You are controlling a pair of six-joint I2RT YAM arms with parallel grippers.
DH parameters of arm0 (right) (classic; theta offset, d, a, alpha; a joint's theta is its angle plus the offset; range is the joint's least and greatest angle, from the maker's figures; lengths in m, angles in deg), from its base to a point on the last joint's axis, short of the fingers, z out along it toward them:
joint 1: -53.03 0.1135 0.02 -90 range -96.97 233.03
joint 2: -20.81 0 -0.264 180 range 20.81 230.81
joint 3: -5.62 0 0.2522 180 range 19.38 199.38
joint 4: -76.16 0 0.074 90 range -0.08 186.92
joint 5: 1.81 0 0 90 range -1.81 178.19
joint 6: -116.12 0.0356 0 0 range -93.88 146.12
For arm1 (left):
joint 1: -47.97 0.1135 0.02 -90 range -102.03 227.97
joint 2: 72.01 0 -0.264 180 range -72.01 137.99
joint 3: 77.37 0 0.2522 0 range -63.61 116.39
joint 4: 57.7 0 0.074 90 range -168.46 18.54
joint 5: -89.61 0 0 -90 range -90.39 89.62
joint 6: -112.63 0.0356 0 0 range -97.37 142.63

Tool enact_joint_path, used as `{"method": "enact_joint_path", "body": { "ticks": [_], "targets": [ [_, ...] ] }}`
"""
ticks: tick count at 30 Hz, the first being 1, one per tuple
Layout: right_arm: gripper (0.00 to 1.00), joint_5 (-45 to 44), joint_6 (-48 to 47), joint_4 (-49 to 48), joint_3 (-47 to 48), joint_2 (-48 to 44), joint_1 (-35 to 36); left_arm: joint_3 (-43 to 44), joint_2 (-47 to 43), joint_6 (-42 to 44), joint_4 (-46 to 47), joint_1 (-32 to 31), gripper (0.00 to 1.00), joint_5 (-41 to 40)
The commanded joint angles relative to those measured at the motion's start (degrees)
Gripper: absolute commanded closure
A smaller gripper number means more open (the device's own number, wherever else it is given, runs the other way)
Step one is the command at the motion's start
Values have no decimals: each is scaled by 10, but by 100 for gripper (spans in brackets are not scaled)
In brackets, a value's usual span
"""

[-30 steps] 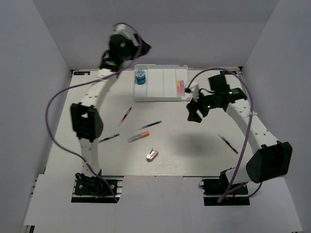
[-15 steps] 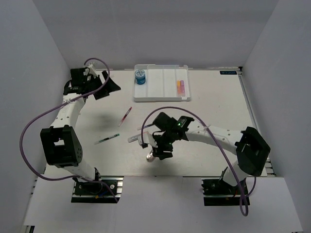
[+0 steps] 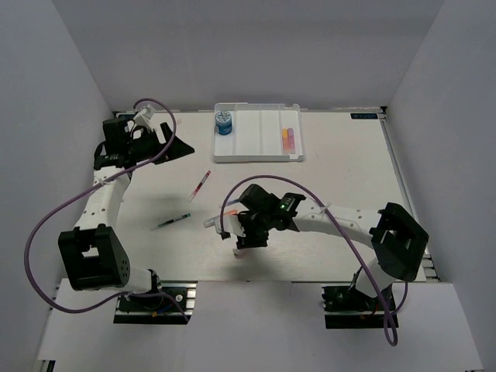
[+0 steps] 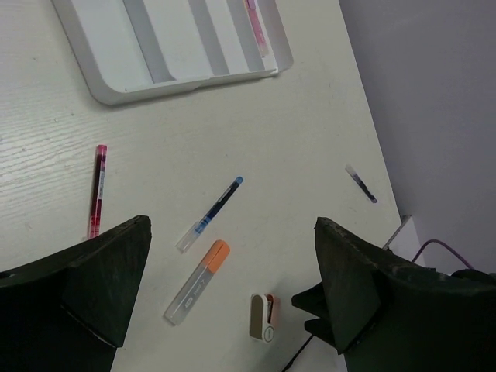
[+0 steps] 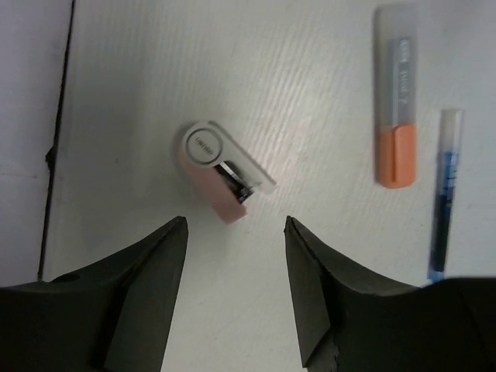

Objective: Sort the stationery into containers
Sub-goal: Pick up the pen from the center of the board.

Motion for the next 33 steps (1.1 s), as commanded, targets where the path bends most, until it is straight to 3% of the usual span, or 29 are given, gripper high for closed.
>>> {"method": "enact_joint_path", "body": {
  "ticks": [1, 13, 26, 33],
  "targets": [
    [41, -14, 9, -41, 62, 15, -1, -19, -35, 25, 7, 1, 5, 7],
    [46, -1, -42, -47, 253, 217, -10, -56, -67, 13, 18, 1, 5, -7],
    [47, 3, -79, -59, 253, 290, -34, -80, -77, 6, 28, 11, 5, -1],
    [52, -3, -106, -43, 247, 303, -38, -82, -74, 13, 20, 11, 5, 8]
  ]
}}
